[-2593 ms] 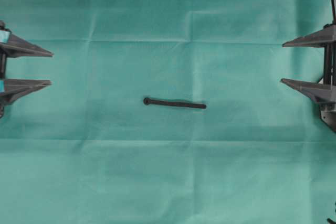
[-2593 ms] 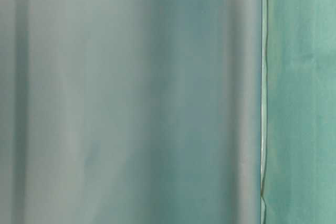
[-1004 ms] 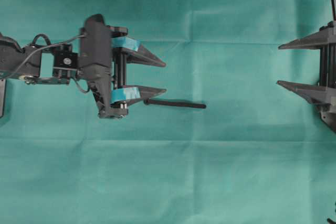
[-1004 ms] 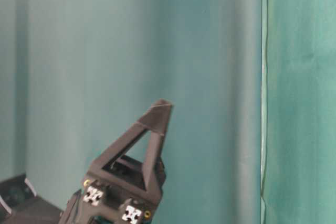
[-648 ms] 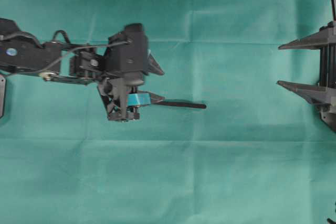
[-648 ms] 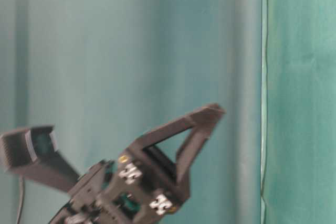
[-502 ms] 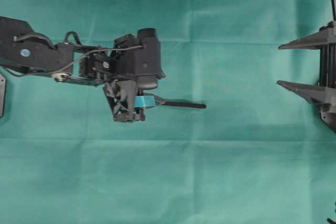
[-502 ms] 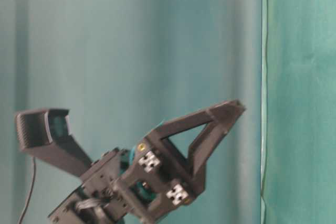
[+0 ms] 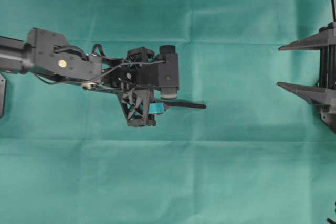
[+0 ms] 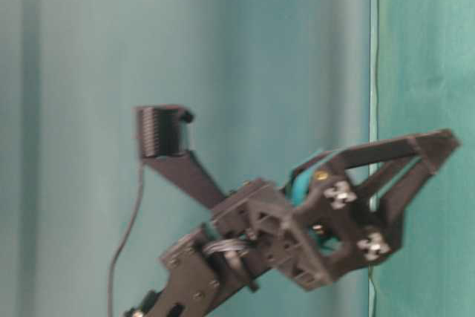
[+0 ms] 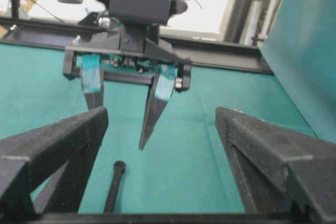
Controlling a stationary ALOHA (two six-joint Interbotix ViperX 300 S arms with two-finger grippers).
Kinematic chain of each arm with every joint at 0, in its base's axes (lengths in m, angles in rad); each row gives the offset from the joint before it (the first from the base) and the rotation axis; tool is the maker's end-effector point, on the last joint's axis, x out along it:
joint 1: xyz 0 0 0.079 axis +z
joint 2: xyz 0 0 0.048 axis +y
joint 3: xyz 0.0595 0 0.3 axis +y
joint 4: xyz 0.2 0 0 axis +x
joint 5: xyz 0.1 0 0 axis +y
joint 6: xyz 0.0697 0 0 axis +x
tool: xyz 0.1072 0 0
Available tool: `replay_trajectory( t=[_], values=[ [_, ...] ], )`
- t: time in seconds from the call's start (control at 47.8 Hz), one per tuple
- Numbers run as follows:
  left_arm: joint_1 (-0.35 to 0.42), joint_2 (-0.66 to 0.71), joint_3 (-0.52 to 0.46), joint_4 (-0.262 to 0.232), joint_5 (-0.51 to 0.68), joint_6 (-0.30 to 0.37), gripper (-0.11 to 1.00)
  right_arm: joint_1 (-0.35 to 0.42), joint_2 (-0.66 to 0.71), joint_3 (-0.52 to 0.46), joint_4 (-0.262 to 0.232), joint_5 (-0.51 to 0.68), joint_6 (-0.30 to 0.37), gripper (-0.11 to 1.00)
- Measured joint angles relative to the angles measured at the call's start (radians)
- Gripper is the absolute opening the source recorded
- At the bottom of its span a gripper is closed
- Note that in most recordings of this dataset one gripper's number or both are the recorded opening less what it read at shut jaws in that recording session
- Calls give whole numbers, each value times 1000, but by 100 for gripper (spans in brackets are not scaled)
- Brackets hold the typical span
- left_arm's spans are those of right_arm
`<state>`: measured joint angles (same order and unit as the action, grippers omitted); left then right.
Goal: Peel off the Velcro with your right arm.
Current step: 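Close the left gripper on the strap's left end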
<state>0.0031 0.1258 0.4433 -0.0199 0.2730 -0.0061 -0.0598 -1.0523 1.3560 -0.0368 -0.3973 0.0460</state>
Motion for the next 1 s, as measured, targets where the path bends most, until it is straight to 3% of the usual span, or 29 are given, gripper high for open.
replay_trajectory(
  t=[0.481, 1.004],
  values=[
    [-2, 133, -15, 0, -60, 0, 67, 0, 0, 8, 0, 0, 0, 74],
    [3, 187, -17, 0, -109, 0, 66, 0, 0, 11, 0, 0, 0, 74]
  ],
)
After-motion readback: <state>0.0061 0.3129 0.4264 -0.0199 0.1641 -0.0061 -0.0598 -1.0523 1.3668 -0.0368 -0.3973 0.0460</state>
